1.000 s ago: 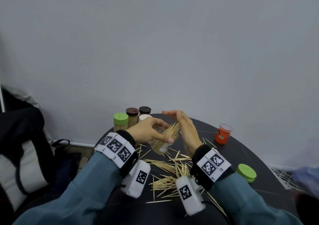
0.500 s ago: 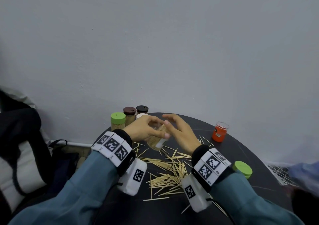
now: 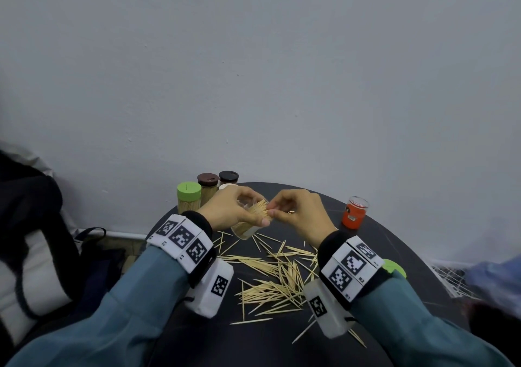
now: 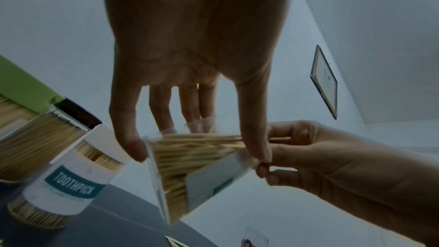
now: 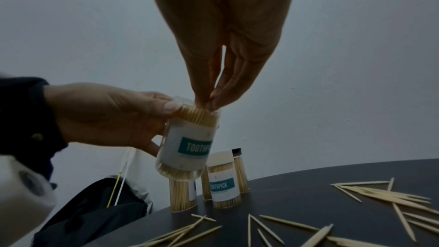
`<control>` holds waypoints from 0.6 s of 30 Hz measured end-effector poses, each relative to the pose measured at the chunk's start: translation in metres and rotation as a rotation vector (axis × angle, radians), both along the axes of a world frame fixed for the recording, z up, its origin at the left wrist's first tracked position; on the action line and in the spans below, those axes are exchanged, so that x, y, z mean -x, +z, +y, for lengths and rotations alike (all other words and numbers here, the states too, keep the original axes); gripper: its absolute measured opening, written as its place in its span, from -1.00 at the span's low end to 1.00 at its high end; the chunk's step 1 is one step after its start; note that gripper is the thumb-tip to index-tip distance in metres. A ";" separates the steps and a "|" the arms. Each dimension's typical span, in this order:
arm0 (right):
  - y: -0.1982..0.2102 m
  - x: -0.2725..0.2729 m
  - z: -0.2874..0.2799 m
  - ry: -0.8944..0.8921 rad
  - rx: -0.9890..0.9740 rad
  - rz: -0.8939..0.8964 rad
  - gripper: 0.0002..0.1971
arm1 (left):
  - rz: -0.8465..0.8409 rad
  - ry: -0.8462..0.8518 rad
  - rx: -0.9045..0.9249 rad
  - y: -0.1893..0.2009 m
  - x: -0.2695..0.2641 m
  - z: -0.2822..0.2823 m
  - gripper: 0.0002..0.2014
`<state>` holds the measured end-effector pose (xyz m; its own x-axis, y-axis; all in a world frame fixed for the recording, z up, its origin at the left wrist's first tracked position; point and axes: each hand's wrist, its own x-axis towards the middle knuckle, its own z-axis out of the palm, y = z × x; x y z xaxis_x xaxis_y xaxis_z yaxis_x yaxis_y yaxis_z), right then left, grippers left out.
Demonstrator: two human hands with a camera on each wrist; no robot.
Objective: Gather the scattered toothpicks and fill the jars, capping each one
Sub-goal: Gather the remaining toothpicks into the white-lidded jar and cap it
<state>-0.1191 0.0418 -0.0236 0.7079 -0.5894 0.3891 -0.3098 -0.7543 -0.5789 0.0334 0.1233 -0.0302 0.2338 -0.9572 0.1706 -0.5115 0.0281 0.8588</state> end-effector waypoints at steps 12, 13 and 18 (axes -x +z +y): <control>0.013 0.002 -0.003 -0.052 -0.001 0.035 -0.92 | -0.069 0.013 -0.011 0.001 0.000 0.003 -0.53; 0.012 0.002 -0.001 -0.039 -0.001 0.056 -0.92 | -0.064 0.007 -0.012 0.001 0.001 0.003 -0.53; 0.010 -0.002 0.001 -0.014 -0.019 0.043 -0.93 | -0.073 -0.011 -0.015 -0.002 0.001 0.001 -0.53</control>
